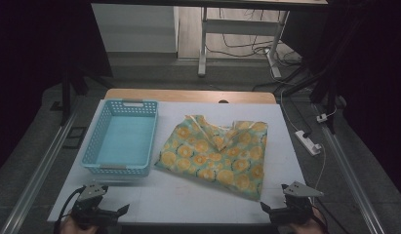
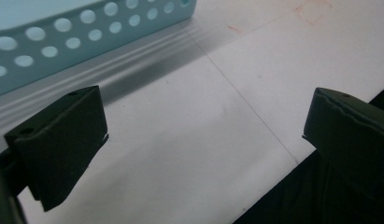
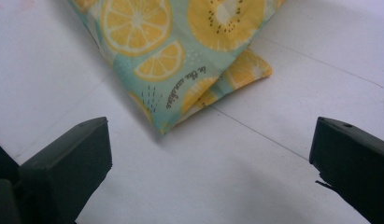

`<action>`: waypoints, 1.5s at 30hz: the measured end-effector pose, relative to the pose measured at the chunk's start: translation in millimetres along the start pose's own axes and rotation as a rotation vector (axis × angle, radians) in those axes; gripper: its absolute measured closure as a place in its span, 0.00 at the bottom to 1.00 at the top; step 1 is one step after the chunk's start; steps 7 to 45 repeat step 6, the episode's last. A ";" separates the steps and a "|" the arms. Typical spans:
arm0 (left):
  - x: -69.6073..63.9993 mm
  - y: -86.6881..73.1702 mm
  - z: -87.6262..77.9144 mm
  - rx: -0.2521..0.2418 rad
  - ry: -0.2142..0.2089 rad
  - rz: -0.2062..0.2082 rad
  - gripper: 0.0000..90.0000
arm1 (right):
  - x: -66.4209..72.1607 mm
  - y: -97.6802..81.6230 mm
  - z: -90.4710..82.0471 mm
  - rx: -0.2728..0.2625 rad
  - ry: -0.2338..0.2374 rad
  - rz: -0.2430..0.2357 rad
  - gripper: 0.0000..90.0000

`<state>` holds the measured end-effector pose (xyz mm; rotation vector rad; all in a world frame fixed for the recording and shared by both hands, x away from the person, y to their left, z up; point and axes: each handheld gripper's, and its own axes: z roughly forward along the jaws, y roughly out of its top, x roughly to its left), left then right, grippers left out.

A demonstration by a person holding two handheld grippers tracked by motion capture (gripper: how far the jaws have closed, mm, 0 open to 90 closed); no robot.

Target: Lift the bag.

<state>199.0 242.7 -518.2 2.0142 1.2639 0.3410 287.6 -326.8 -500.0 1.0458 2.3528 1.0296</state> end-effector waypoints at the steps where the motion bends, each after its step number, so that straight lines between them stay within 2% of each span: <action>1: 0.1 -0.2 0.2 0.002 0.001 -0.001 0.00 | -0.6 -0.3 -0.1 0.004 0.001 0.005 0.00; 6: -1.8 2.0 4.2 0.035 0.001 0.015 0.00 | -2.4 -0.4 1.5 0.013 0.008 0.016 0.00; 45: -1.8 2.0 4.2 0.035 0.001 0.015 0.00 | -2.4 -0.4 1.5 0.013 0.008 0.016 0.00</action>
